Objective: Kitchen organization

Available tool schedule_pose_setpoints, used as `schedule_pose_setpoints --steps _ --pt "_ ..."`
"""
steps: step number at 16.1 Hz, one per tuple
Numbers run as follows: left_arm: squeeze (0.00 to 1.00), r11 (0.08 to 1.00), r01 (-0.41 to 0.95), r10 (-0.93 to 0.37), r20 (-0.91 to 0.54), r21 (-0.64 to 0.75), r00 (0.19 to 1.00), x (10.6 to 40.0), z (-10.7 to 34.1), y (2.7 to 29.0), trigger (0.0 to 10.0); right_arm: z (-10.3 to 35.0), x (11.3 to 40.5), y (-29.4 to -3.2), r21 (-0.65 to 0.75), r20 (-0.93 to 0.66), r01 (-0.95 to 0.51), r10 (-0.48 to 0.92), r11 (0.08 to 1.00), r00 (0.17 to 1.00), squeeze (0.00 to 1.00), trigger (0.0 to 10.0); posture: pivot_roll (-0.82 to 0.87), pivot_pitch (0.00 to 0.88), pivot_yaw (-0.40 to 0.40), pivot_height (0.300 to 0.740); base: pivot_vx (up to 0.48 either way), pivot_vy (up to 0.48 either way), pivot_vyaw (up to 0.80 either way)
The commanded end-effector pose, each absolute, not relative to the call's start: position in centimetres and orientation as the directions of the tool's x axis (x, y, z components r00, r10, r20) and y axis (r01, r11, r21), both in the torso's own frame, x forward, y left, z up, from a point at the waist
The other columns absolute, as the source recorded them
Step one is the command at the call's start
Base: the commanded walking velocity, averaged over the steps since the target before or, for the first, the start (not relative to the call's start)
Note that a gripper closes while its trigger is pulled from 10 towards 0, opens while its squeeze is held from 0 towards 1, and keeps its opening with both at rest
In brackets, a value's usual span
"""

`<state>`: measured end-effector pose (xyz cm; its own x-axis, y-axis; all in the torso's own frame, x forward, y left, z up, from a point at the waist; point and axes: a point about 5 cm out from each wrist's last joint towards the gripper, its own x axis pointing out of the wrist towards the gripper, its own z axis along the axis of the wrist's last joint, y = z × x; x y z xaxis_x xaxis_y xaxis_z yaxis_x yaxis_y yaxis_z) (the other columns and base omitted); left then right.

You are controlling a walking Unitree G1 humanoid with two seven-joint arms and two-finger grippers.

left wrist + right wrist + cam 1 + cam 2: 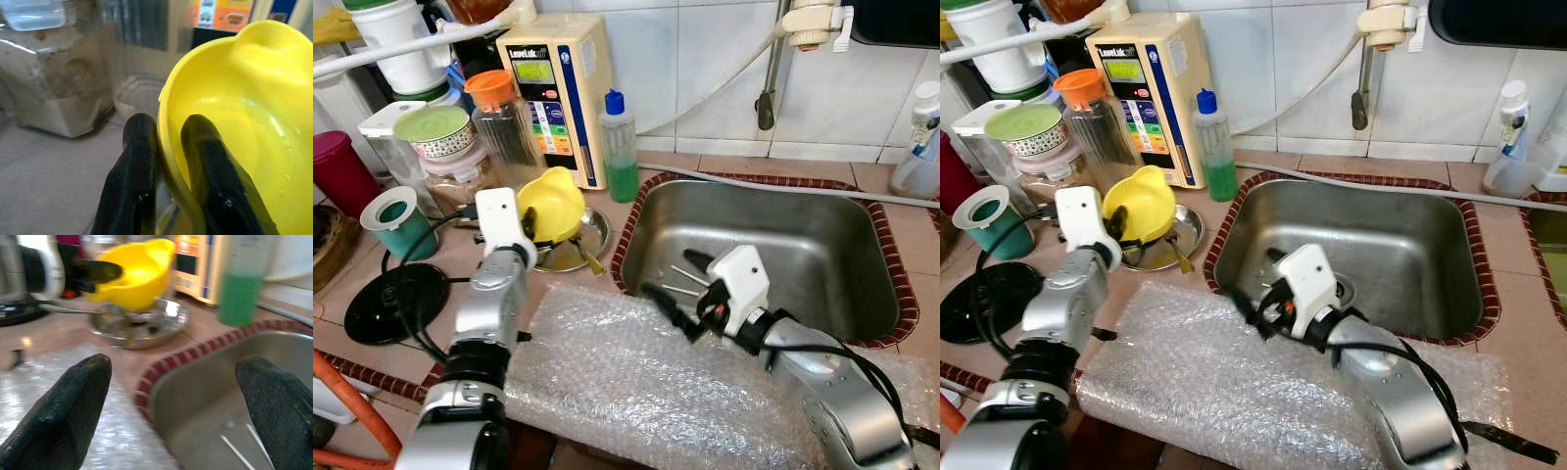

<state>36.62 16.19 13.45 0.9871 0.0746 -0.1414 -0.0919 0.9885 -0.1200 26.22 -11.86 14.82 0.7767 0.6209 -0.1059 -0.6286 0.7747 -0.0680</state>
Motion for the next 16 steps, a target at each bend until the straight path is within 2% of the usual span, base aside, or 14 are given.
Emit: schedule_pose_setpoints --steps 1,3,4,5,7,9,10,12,16 --pt "0.00 0.986 -0.106 0.093 -0.097 -0.133 0.991 36.6 14.2 16.7 0.0 15.3 26.6 -11.8 -0.077 -0.074 -0.614 0.610 0.786 0.789 0.00 10.0 -0.03 0.000 0.149 0.740 0.000 0.000 0.00" --pt "0.00 0.987 -0.052 0.052 -0.007 -0.151 0.999 36.7 15.2 15.8 0.0 15.7 27.5 -12.1 -0.118 -0.029 -0.546 0.547 0.829 0.837 0.00 10.0 -0.03 0.000 0.145 0.740 0.000 0.000 0.00" --pt "0.00 0.993 0.002 0.005 0.054 -0.117 0.999 36.6 16.0 15.0 0.0 16.1 28.2 -12.6 -0.177 0.003 -0.479 0.487 0.860 0.874 0.00 10.0 -0.02 0.000 0.142 0.740 0.000 0.000 0.00" --pt "0.00 0.993 0.029 -0.018 0.095 -0.115 0.995 36.5 16.4 14.5 0.0 16.3 28.5 -12.8 -0.165 0.026 -0.443 0.453 0.881 0.891 0.00 10.0 -0.02 0.000 0.142 0.740 0.000 0.000 0.00" --pt "0.00 0.986 0.137 -0.115 0.215 -0.090 0.970 35.9 17.7 12.7 0.0 18.1 29.6 -13.2 -0.069 0.132 -0.358 0.364 0.931 0.922 0.00 10.0 -0.02 0.000 0.141 0.740 0.000 0.000 0.00" --pt "0.00 0.978 0.205 -0.189 0.260 -0.036 0.947 35.3 18.2 11.4 0.0 19.5 30.0 -13.3 0.063 0.208 -0.299 0.281 0.952 0.937 0.00 10.0 -0.02 0.000 0.140 0.740 0.000 0.000 0.00" --pt "0.00 0.974 0.227 -0.215 0.270 -0.012 0.939 35.0 18.0 10.9 0.0 20.2 30.3 -13.3 0.175 0.235 -0.281 0.237 0.944 0.943 0.00 10.0 -0.01 0.000 0.140 0.740 0.000 0.000 0.00" --pt "0.00 0.967 0.255 -0.243 0.269 -0.011 0.932 34.7 17.7 10.3 0.0 21.0 30.4 -12.5 0.302 0.255 -0.308 0.235 0.902 0.938 0.00 10.0 -0.02 0.000 0.139 0.740 0.000 0.000 0.00" --pt "0.00 0.951 0.309 -0.303 0.276 0.021 0.912 34.3 17.6 8.7 0.1 21.6 30.2 -11.3 0.340 0.271 -0.374 0.291 0.863 0.918 0.00 10.0 -0.02 0.000 0.142 0.740 0.000 0.000 0.00"
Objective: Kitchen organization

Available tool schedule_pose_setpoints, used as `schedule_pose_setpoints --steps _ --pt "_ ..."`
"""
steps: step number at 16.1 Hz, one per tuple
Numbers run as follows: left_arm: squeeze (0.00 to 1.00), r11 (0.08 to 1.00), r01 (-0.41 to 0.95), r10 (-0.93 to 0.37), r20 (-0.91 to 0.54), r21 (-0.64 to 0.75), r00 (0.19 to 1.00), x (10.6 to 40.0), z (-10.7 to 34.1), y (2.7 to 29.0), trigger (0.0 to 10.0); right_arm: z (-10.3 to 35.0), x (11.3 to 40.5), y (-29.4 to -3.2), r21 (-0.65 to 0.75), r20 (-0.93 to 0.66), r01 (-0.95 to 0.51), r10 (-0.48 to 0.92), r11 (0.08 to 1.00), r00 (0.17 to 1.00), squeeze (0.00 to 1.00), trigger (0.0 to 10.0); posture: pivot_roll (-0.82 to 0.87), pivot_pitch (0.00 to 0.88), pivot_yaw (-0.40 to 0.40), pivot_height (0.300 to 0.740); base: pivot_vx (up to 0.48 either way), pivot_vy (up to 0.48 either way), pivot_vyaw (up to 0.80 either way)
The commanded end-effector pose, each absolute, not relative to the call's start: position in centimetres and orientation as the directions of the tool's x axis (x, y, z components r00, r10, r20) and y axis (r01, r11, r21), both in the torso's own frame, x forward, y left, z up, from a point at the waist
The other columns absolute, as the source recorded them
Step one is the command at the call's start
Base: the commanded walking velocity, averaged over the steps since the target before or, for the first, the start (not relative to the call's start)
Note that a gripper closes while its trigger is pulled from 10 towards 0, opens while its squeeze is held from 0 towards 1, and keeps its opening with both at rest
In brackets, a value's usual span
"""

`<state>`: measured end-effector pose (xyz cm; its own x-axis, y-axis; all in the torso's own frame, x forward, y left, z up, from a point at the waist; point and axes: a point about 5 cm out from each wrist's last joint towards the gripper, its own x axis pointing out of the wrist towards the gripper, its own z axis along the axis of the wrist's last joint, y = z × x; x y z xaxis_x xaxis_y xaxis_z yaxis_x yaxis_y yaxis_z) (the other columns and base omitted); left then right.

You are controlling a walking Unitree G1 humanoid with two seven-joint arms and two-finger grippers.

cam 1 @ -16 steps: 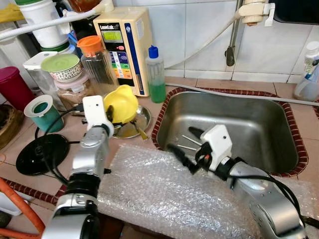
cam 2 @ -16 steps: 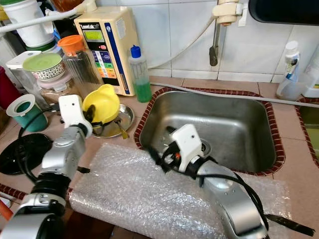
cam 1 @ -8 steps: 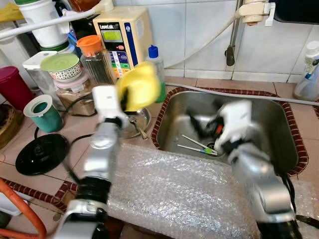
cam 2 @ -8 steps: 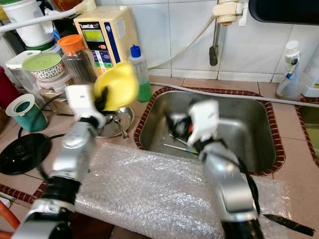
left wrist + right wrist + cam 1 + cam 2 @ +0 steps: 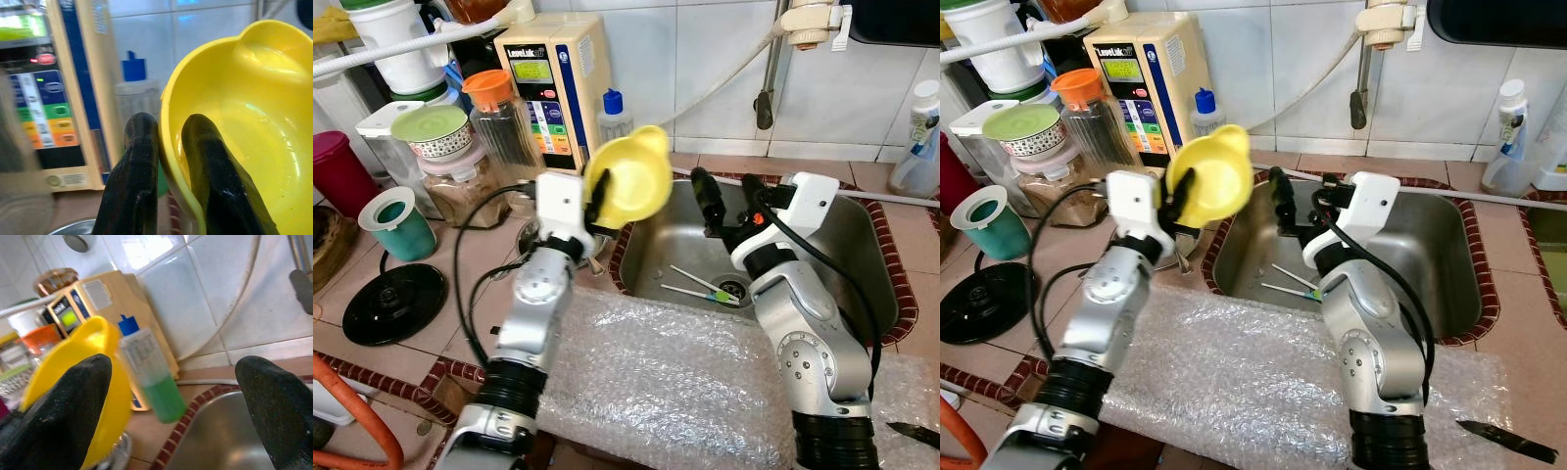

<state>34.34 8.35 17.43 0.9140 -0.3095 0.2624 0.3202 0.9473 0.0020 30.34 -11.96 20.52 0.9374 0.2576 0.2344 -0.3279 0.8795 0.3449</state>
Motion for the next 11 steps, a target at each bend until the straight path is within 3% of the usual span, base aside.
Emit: schedule_pose_setpoints --steps 1,2,4,5,7,8,10,11 --pt "0.00 0.945 0.326 -0.319 0.287 0.026 0.903 34.2 17.8 8.3 0.2 21.9 30.1 -11.0 0.344 0.274 -0.394 0.310 0.852 0.910 0.00 10.0 -0.02 0.000 0.135 0.740 0.000 0.000 0.00" --pt "0.00 0.940 0.338 -0.335 0.305 0.044 0.891 34.1 18.1 8.0 0.8 22.0 30.1 -10.7 0.349 0.275 -0.418 0.335 0.839 0.901 0.00 10.0 -0.02 0.000 0.132 0.740 0.000 0.000 0.00" --pt "0.00 0.934 0.351 -0.354 0.313 0.068 0.881 34.0 18.4 7.8 1.0 22.1 30.1 -10.1 0.357 0.278 -0.447 0.364 0.820 0.889 0.00 10.0 -0.02 0.000 0.132 0.740 0.000 0.000 0.00" --pt "0.00 0.932 0.358 -0.360 0.304 0.064 0.882 33.9 18.0 7.8 2.1 21.9 30.0 -9.4 0.353 0.273 -0.463 0.384 0.813 0.882 0.00 10.0 -0.02 0.000 0.134 0.740 0.000 0.000 0.00" --pt "0.00 0.924 0.380 -0.375 0.323 0.048 0.869 33.6 18.3 7.4 2.0 21.7 30.0 -9.1 0.354 0.260 -0.464 0.392 0.812 0.883 0.00 10.0 -0.02 0.000 0.134 0.740 0.000 0.000 0.00" --pt "0.00 0.912 0.410 -0.389 0.372 0.024 0.843 33.2 19.3 7.1 0.3 21.5 30.3 -9.0 0.360 0.225 -0.427 0.367 0.829 0.903 0.00 10.0 -0.02 0.000 0.134 0.740 0.000 0.000 0.00" --pt "0.00 0.896 0.443 -0.408 0.403 0.006 0.819 32.8 19.7 7.0 0.0 21.2 30.5 -9.0 0.368 0.200 -0.405 0.354 0.837 0.913 0.00 10.0 -0.01 0.000 0.126 0.740 0.000 0.000 0.00" --pt "0.00 0.896 0.444 -0.410 0.410 0.012 0.815 32.7 19.8 7.0 0.0 21.0 30.7 -9.0 0.368 0.190 -0.394 0.346 0.842 0.919 0.00 5.7 -0.01 0.000 0.126 0.740 0.000 0.000 0.00"
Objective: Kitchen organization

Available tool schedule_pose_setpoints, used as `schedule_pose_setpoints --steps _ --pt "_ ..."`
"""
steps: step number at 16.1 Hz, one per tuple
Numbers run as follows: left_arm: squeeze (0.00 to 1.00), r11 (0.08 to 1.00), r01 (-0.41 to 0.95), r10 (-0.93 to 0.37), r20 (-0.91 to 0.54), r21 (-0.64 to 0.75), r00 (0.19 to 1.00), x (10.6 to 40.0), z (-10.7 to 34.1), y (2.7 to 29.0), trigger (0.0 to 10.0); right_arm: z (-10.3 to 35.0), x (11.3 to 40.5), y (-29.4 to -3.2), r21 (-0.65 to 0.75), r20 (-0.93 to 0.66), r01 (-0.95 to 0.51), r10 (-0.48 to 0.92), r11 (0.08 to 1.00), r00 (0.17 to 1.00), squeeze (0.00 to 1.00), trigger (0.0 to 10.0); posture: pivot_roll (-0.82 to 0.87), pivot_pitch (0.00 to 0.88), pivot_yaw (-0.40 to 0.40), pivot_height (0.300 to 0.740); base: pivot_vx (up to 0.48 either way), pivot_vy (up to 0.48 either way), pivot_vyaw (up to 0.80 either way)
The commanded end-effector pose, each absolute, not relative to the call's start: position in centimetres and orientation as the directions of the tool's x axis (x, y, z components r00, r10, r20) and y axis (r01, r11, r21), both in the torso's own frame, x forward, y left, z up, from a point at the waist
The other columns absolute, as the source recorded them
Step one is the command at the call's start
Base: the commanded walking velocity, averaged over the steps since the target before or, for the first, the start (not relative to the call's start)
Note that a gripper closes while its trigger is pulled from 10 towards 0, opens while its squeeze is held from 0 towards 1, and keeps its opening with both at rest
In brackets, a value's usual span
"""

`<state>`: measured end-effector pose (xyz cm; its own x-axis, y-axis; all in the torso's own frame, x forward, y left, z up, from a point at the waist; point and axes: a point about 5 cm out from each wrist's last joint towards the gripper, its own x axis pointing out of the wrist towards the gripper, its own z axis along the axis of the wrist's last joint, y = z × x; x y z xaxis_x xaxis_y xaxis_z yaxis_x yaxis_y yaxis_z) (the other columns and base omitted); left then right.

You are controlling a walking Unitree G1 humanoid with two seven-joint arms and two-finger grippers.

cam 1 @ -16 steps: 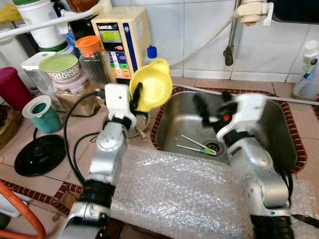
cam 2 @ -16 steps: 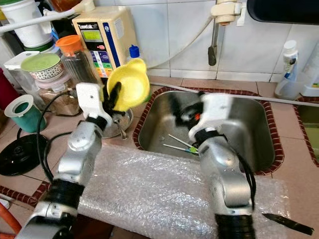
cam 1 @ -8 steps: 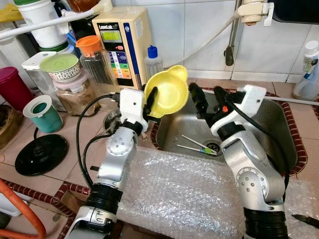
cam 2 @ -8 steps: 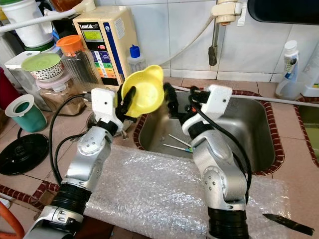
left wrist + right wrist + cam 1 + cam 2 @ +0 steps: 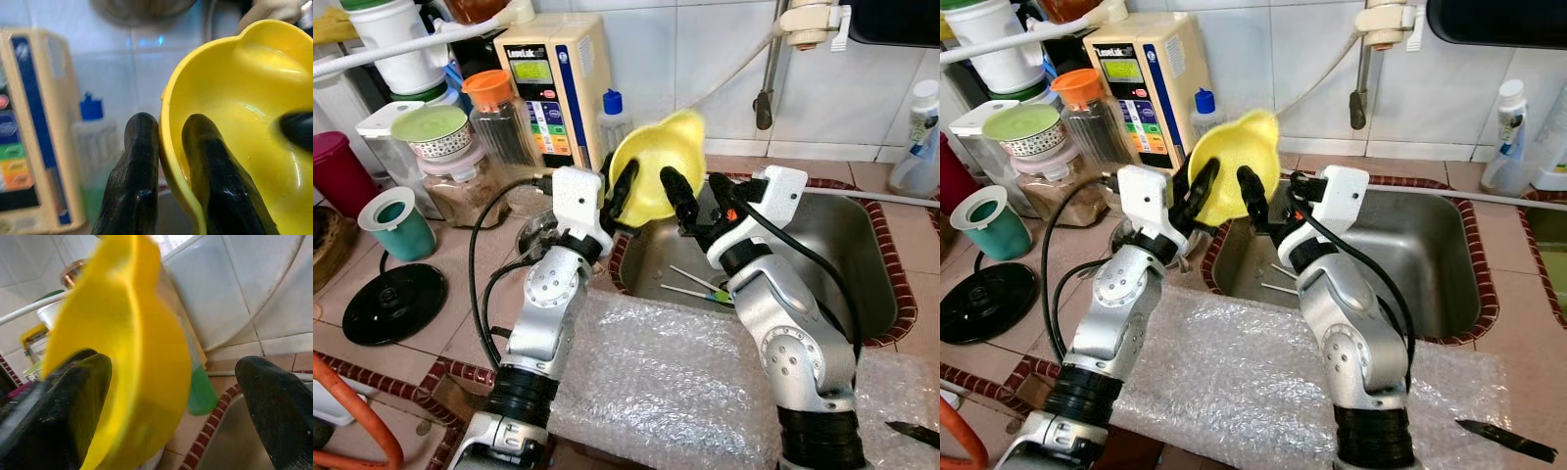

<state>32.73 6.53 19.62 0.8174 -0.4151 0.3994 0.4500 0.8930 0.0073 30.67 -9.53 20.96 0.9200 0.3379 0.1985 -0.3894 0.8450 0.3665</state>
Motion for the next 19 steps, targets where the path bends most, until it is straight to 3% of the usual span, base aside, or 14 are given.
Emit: schedule_pose_setpoints --steps 1,2,4,6,8,9,11,12,13,14,15,16,19 --pt "0.00 0.888 0.460 -0.422 0.419 0.013 0.804 32.4 19.8 6.9 0.0 20.9 31.0 -9.0 0.367 0.180 -0.383 0.339 0.848 0.923 0.00 0.7 -0.01 0.000 0.126 0.740 0.000 0.000 0.00" --pt "0.00 0.878 0.479 -0.440 0.424 0.018 0.791 32.2 19.8 6.7 0.0 21.1 31.3 -9.2 0.381 0.176 -0.362 0.318 0.851 0.932 0.00 0.0 0.00 0.000 0.128 0.740 0.000 0.000 0.00" --pt "0.00 0.876 0.482 -0.446 0.423 0.025 0.789 32.1 19.9 6.7 0.0 21.2 31.8 -9.8 0.406 0.150 -0.303 0.264 0.862 0.953 0.00 0.0 0.00 0.000 0.125 0.740 0.000 0.000 0.00" --pt "0.00 0.912 0.400 -0.400 0.399 0.086 0.825 32.5 19.5 7.5 0.0 20.6 32.1 -10.4 0.381 0.092 -0.242 0.223 0.893 0.970 0.00 0.0 0.00 0.000 0.125 0.740 0.000 0.000 0.00" --pt "0.00 0.941 0.311 -0.339 0.409 0.135 0.848 32.9 19.8 8.6 2.1 20.3 32.2 -10.5 0.377 0.063 -0.225 0.217 0.898 0.974 0.00 0.0 0.00 0.000 0.127 0.740 0.000 0.000 0.00" --pt "0.00 0.946 0.291 -0.325 0.419 0.144 0.848 33.1 20.1 8.9 1.7 20.2 32.3 -10.6 0.372 0.051 -0.213 0.210 0.903 0.976 0.00 0.0 0.00 0.000 0.128 0.740 0.000 0.000 0.00" --pt "0.00 0.948 0.298 -0.318 0.427 0.116 0.846 33.1 20.3 9.1 3.2 19.9 32.2 -10.5 0.378 0.039 -0.210 0.212 0.901 0.977 0.00 0.0 0.01 0.000 0.131 0.740 0.000 0.000 0.00" --pt "0.00 0.947 0.298 -0.320 0.431 0.119 0.844 33.1 20.4 9.1 3.2 19.8 32.2 -10.5 0.384 0.030 -0.206 0.211 0.900 0.977 0.00 0.0 0.01 0.000 0.131 0.740 0.000 0.000 0.00" --pt "0.00 0.943 0.302 -0.333 0.435 0.140 0.837 33.0 20.5 8.9 4.0 19.6 32.2 -10.5 0.387 0.021 -0.200 0.208 0.900 0.978 0.00 0.0 0.01 0.000 0.131 0.740 0.000 0.000 0.00" --pt "0.00 0.933 0.332 -0.358 0.431 0.138 0.828 32.9 20.4 8.5 7.5 19.5 32.3 -10.6 0.417 0.016 -0.197 0.210 0.887 0.978 0.00 0.0 0.01 0.000 0.139 0.740 0.000 0.000 0.00" --pt "0.00 0.921 0.357 -0.389 0.437 0.159 0.811 32.7 20.5 8.0 9.5 19.7 32.5 -11.2 0.448 0.022 -0.184 0.196 0.875 0.980 0.00 0.0 0.01 0.000 0.139 0.740 0.000 0.000 0.00" --pt "0.00 0.918 0.360 -0.397 0.439 0.168 0.806 32.7 20.5 7.8 10.0 19.8 32.7 -11.7 0.461 0.020 -0.172 0.183 0.871 0.983 0.00 0.0 0.01 0.000 0.133 0.740 0.000 0.000 0.00" --pt "0.00 0.910 0.398 -0.409 0.424 0.119 0.808 32.7 20.2 7.7 10.0 19.3 33.4 -13.1 0.569 -0.036 -0.062 0.101 0.820 0.994 0.00 0.0 0.01 0.000 0.139 0.740 0.000 0.000 0.00"
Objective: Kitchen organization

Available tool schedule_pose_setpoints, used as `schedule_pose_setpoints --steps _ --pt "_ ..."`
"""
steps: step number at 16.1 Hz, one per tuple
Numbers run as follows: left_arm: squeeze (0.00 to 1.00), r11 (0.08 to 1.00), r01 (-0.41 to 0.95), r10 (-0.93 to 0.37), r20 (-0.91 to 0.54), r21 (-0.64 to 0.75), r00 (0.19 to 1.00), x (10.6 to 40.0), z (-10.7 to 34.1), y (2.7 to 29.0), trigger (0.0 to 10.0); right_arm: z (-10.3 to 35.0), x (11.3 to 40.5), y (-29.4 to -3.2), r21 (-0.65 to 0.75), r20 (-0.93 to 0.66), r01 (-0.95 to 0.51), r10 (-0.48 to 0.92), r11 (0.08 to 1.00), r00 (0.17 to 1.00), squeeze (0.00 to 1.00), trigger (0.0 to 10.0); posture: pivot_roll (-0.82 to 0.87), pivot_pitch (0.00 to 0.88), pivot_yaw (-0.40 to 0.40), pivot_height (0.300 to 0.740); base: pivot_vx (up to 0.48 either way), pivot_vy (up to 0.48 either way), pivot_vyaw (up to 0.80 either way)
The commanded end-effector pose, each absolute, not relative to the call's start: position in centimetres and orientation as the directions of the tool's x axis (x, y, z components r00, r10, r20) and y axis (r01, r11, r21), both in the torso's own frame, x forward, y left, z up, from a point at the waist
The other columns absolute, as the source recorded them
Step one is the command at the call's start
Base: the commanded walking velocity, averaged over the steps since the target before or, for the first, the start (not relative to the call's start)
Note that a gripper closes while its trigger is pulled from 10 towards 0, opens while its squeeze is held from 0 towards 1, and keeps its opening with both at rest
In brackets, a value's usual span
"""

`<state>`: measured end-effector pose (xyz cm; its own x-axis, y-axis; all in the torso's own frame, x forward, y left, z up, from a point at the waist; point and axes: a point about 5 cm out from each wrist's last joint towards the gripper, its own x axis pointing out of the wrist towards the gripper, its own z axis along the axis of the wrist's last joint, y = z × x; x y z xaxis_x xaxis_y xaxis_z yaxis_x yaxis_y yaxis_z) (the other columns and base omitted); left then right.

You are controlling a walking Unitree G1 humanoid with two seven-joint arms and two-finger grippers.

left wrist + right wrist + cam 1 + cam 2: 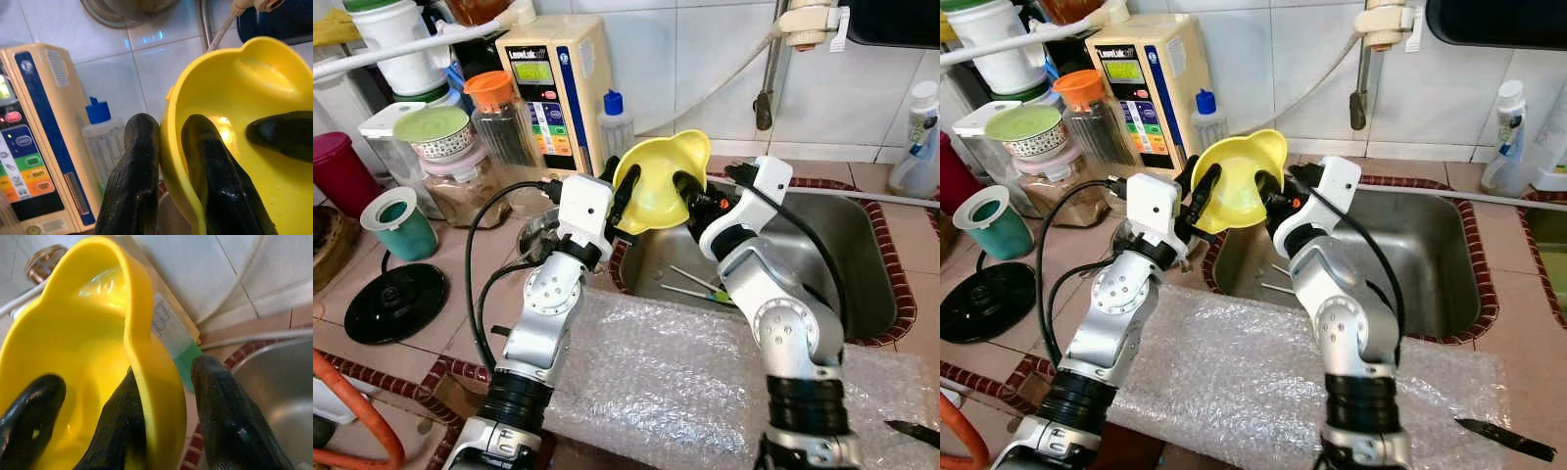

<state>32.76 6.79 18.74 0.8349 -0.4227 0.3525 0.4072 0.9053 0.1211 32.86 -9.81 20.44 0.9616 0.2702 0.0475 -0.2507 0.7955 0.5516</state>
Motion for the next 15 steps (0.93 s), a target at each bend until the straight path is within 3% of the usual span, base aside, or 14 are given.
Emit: schedule_pose_setpoints --steps 1,2,9,14,15 --pt "0.22 0.898 0.424 -0.431 0.427 0.116 0.795 32.5 20.3 7.4 10.0 19.2 33.4 -13.2 0.601 -0.043 -0.046 0.090 0.798 0.995 0.00 0.0 0.01 0.000 0.134 0.740 0.000 0.000 0.00" --pt "1.00 0.889 0.447 -0.444 0.433 0.102 0.785 32.2 20.2 7.1 10.0 18.9 33.2 -13.3 0.616 -0.053 -0.033 0.083 0.787 0.995 0.00 0.0 0.01 0.000 0.132 0.740 0.000 0.000 0.00" --pt "1.00 0.833 0.552 -0.490 0.430 -0.023 0.758 31.6 19.7 6.5 10.0 19.1 33.5 -14.6 0.577 -0.038 0.045 -0.028 0.815 0.999 0.00 0.0 0.00 0.000 0.122 0.740 0.000 0.000 0.00" --pt "1.00 0.707 0.703 -0.687 0.162 -0.072 0.708 29.2 14.7 6.1 10.0 18.3 35.3 -18.4 0.226 0.035 0.195 -0.208 0.954 0.977 0.00 0.0 0.03 0.000 0.103 0.740 0.000 0.000 0.00" --pt "1.00 0.703 0.708 -0.696 0.145 -0.066 0.704 28.9 14.2 6.3 10.0 18.1 35.5 -18.7 0.213 0.033 0.203 -0.214 0.956 0.976 0.00 0.0 0.03 0.000 0.100 0.740 0.000 0.000 0.00"
